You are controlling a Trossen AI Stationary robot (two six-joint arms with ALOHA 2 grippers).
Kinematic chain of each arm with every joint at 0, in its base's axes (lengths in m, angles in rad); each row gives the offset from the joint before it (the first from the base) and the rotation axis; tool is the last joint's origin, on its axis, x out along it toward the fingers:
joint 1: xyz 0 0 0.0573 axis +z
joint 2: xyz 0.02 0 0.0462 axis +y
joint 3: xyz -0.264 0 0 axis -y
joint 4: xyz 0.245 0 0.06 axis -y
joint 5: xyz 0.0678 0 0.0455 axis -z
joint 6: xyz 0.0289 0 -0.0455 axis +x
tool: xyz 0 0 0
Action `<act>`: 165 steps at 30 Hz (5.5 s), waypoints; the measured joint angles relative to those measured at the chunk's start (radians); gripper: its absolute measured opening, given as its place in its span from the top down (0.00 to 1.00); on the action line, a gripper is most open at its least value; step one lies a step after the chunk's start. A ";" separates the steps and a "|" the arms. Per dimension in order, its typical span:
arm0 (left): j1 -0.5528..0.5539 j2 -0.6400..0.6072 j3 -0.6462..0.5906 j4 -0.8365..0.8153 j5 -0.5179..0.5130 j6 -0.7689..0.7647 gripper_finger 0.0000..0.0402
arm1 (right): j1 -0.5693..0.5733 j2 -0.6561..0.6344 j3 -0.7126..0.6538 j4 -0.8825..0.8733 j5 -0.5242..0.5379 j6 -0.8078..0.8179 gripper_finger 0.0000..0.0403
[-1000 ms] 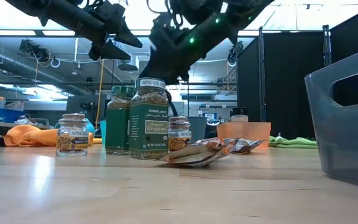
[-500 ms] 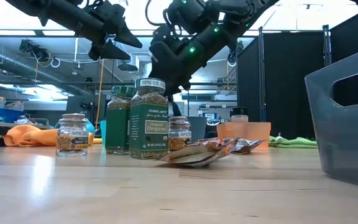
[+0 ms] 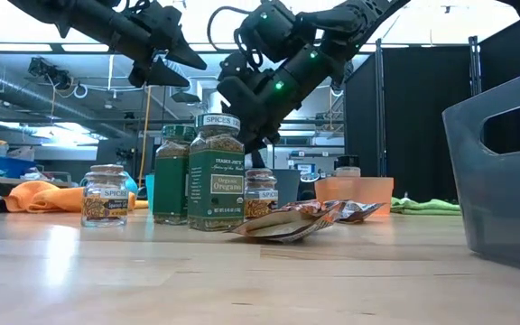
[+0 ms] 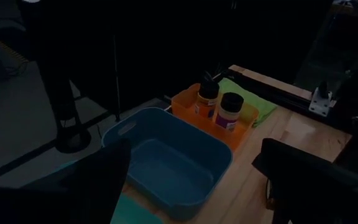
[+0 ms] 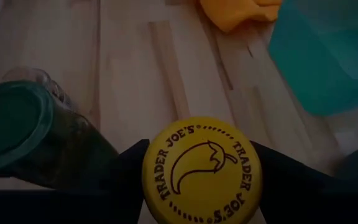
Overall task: Sort spices by type
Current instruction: Put the yellow seasoning can into the black bin
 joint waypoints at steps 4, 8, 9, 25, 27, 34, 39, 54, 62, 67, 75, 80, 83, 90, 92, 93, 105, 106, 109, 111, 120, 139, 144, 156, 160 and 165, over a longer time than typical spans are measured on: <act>0.000 0.000 0.000 0.000 0.000 0.000 0.08 | -0.003 0.000 0.000 0.003 0.002 0.007 0.40; 0.000 0.000 0.000 -0.001 0.000 0.000 0.08 | -0.005 0.000 0.000 0.000 0.003 0.045 0.41; 0.000 0.000 0.000 0.000 0.000 0.000 0.08 | -0.005 0.000 0.000 0.000 0.004 0.051 0.41; 0.000 0.000 0.000 0.001 0.000 0.004 0.08 | -0.011 -0.119 0.084 -0.140 0.073 0.021 0.41; 0.000 0.000 0.000 0.000 0.000 0.004 0.08 | -0.015 -0.162 0.086 -0.153 0.077 0.017 0.42; 0.000 0.000 0.000 0.000 0.000 0.004 0.08 | -0.016 -0.294 0.086 -0.238 0.120 0.025 0.42; 0.000 0.000 0.000 0.000 0.000 0.004 0.08 | 0.019 -0.396 0.086 -0.306 0.126 0.055 0.42; 0.000 0.000 0.000 -0.001 0.000 0.001 0.08 | 0.311 -0.576 0.086 -0.612 0.296 0.357 0.42; 0.000 0.000 0.000 -0.001 0.000 0.000 0.08 | 0.518 -0.574 0.086 -0.690 0.346 0.614 0.42; 0.000 0.000 0.000 -0.001 0.000 0.000 0.08 | 0.647 -0.574 0.086 -0.772 0.475 0.782 0.42; 0.000 0.000 0.000 -0.001 -0.010 0.000 0.08 | 0.793 -0.574 0.025 -0.866 0.548 1.105 0.42; 0.000 0.000 0.000 -0.001 -0.014 0.000 0.08 | 0.833 -0.573 -0.056 -0.850 0.548 1.227 0.42; 0.000 0.000 0.000 -0.001 -0.014 0.000 0.08 | 0.848 -0.572 -0.095 -0.844 0.545 1.261 0.42; 0.000 0.000 0.000 -0.001 -0.026 0.000 0.08 | 0.865 -0.573 -0.176 -0.742 0.528 1.283 0.42; 0.000 0.000 0.000 -0.001 -0.027 0.000 0.08 | 0.866 -0.573 -0.204 -0.690 0.505 1.280 0.42; 0.000 0.000 0.000 -0.001 -0.027 0.000 0.08 | 0.867 -0.573 -0.216 -0.667 0.495 1.276 0.42; 0.000 0.000 0.000 -0.001 -0.048 0.000 0.08 | 0.867 -0.573 -0.326 -0.574 0.462 1.273 0.42; 0.000 0.000 0.000 -0.001 -0.048 0.000 0.08 | 0.867 -0.573 -0.339 -0.554 0.457 1.272 0.42; 0.000 0.000 0.000 -0.001 -0.048 0.000 0.08 | 0.867 -0.573 -0.375 -0.516 0.447 1.270 0.42; 0.000 0.000 0.000 -0.001 -0.048 0.000 0.08 | 0.867 -0.573 -0.384 -0.510 0.447 1.264 0.42; 0.000 0.000 0.000 -0.001 -0.049 0.000 0.08 | 0.848 -0.573 -0.386 -0.510 0.436 1.098 0.42; 0.000 0.000 0.000 -0.001 -0.052 0.000 0.08 | 0.858 -0.465 -0.386 -0.399 0.286 0.791 0.41; 0.000 0.000 0.000 0.000 -0.052 0.000 0.08 | 0.858 -0.389 -0.380 -0.294 0.304 0.742 0.41; 0.000 0.000 0.000 -0.001 -0.052 0.000 0.08 | 0.863 -0.365 -0.352 -0.291 0.397 0.744 0.41; 0.000 0.000 0.000 -0.001 -0.055 0.000 0.08 | 0.866 -0.365 -0.349 -0.303 0.416 0.761 0.41; 0.000 0.000 0.000 -0.001 -0.056 0.000 0.08 | 0.878 -0.365 -0.349 -0.346 0.522 0.799 0.42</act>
